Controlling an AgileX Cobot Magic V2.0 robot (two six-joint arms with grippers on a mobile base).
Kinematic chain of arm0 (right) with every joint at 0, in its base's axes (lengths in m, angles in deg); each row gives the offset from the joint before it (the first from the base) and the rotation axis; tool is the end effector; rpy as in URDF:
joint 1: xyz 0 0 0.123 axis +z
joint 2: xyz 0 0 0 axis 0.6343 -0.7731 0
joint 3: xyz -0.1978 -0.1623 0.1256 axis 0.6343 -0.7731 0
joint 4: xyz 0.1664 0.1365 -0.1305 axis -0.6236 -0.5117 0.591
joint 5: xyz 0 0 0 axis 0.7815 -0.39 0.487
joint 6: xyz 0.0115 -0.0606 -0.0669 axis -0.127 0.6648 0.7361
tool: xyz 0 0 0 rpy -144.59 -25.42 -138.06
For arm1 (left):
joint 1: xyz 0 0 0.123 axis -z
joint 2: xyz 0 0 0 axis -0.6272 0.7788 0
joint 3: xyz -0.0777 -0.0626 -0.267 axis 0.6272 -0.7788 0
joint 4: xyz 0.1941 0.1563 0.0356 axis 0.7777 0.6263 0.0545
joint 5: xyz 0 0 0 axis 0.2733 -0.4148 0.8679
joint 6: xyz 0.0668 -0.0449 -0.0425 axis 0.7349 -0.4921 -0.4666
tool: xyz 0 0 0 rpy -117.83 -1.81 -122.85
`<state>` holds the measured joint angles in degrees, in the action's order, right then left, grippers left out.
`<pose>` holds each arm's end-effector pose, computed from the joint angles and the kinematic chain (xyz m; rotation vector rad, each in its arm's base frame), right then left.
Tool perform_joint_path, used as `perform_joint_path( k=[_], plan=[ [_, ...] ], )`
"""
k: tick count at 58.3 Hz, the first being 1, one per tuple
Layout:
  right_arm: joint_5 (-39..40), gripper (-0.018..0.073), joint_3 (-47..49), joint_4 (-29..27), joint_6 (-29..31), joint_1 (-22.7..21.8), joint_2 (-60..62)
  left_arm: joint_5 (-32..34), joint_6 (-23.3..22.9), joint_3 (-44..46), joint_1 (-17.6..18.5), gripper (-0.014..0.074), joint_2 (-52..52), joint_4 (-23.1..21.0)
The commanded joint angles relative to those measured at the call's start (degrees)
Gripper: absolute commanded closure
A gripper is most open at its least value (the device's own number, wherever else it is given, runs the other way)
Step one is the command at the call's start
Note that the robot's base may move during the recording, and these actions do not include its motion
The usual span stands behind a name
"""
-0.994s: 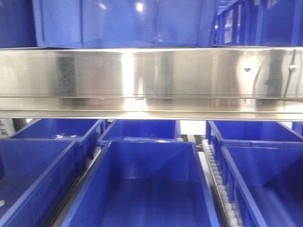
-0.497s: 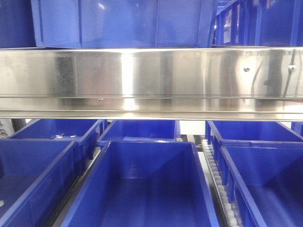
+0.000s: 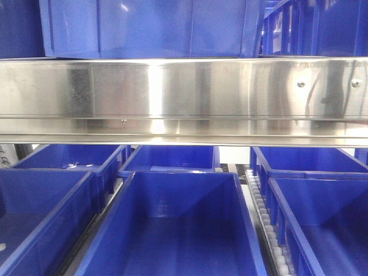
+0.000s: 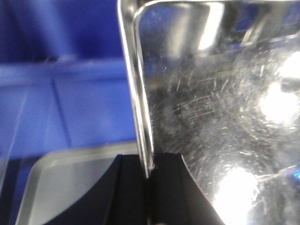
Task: Stack silver trays without gaps
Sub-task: 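Lower the held tray onto the silver tray on the upper shelf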
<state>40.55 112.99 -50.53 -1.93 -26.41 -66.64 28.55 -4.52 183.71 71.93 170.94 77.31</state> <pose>0.3243 0.0883 0.4302 -0.0186 2.0970 0.4713 0.3192 -0.1845 0.4469 0.3615 2.0637 -0.1855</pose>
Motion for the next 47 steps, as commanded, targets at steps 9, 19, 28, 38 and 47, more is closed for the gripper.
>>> perform_joint_path(
  k=[9,19,28,38,47],
  plan=[
    [-6.18,0.0639,0.69,-1.35,1.1,2.52,-3.44,-9.32,0.97,0.07,0.23,0.0614,4.63,3.14],
    [-8.21,0.0639,0.69,-1.3,1.1,5.7,-7.92,-10.85,0.97,-1.53,0.23,0.0614,6.96,3.26],
    [-7.99,0.0638,0.69,-1.41,1.1,7.51,-12.3,-10.73,0.97,-4.29,0.23,0.0614,7.63,4.46],
    [-6.5,0.0638,0.69,-1.81,1.1,7.72,-15.47,-9.92,0.97,-5.65,0.23,0.0614,8.13,6.34],
    [-5.26,0.0624,0.69,-3.82,1.1,7.72,-16.44,-9.39,0.97,-5.65,0.23,0.0614,8.37,6.71]
  ],
)
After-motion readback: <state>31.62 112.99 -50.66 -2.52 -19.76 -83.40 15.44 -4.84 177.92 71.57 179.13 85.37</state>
